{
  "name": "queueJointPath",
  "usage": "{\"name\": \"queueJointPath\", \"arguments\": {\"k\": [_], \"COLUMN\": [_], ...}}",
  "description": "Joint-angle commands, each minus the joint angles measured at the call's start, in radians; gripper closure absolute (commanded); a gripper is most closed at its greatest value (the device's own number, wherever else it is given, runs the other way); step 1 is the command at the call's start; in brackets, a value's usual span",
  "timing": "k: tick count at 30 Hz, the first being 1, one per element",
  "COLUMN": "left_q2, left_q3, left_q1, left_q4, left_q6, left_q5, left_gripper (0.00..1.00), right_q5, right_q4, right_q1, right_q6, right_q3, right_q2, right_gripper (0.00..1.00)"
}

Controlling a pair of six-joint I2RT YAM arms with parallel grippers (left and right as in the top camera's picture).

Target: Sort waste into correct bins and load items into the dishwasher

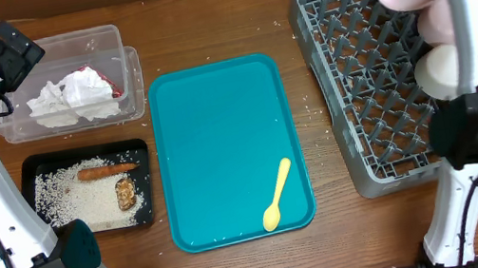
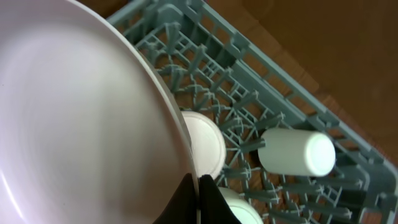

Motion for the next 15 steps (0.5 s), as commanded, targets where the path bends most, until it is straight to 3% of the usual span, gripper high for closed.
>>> {"name": "queueJointPath", "arguments": {"k": [1, 11, 15], "left_q2": [0.003, 0.003, 0.003], "left_q3": [0.002, 0.002, 0.002], "left_q1": [-0.007, -0.007, -0.007], "left_q4": [0.000, 0.000, 0.000], "left_q6": [-0.013, -0.013, -0.013], "left_q5": [-0.014, -0.014, -0.014], "left_gripper": [0.00, 0.00, 0.00], "right_q5": [0.136, 0.148, 0.100], "right_q4": [0.026, 0.193, 0.220], "right_q1": [0.045, 0.084, 0.084], "right_q6": [-0.058, -0.264, -0.271], "right_q3": [-0.011, -0.115, -0.159], "right_q2": [-0.008, -0.007, -0.007], "right_gripper": [0.96, 0.96, 0.96]}}
